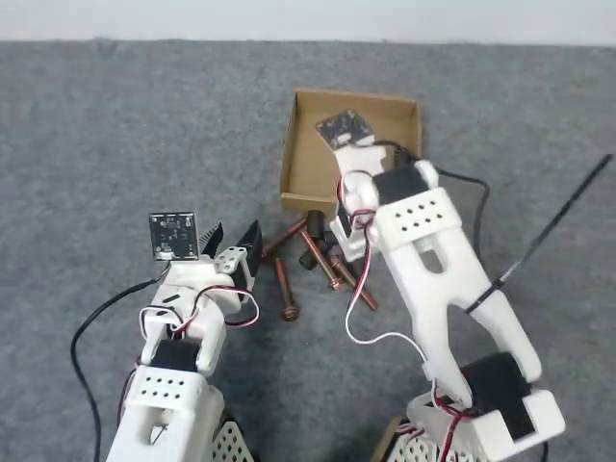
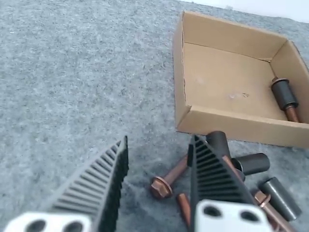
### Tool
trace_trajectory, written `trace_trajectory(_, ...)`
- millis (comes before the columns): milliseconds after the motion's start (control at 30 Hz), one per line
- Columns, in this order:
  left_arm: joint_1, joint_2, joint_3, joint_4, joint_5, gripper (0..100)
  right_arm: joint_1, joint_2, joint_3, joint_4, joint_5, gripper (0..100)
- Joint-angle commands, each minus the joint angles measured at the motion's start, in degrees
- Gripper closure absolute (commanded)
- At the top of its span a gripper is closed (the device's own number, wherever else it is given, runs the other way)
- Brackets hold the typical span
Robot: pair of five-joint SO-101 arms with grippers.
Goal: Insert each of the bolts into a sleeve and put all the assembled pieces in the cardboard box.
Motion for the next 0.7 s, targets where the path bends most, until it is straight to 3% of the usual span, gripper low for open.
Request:
trace_trajectory(0,0.3,-1.8,-0.6,0.3,-0.5,81,-0.2,-3.7,2.3,-6.6,2.1,98.8)
trace_trajectory(133,0.3,-1.8,-0.6,0.3,-0.5,81,-0.4,-3.6,4.6,-8.9,8.9,98.7)
trace_trajectory(367,0.3,-1.8,-0.6,0.2,-0.5,81,-0.2,1.0,5.7,-10.9,9.4,88.2)
trace_trajectory(667,0.3,-1.8,-0.6,0.2,-0.5,81,-0.2,11.0,5.5,-15.9,9.4,91.3)
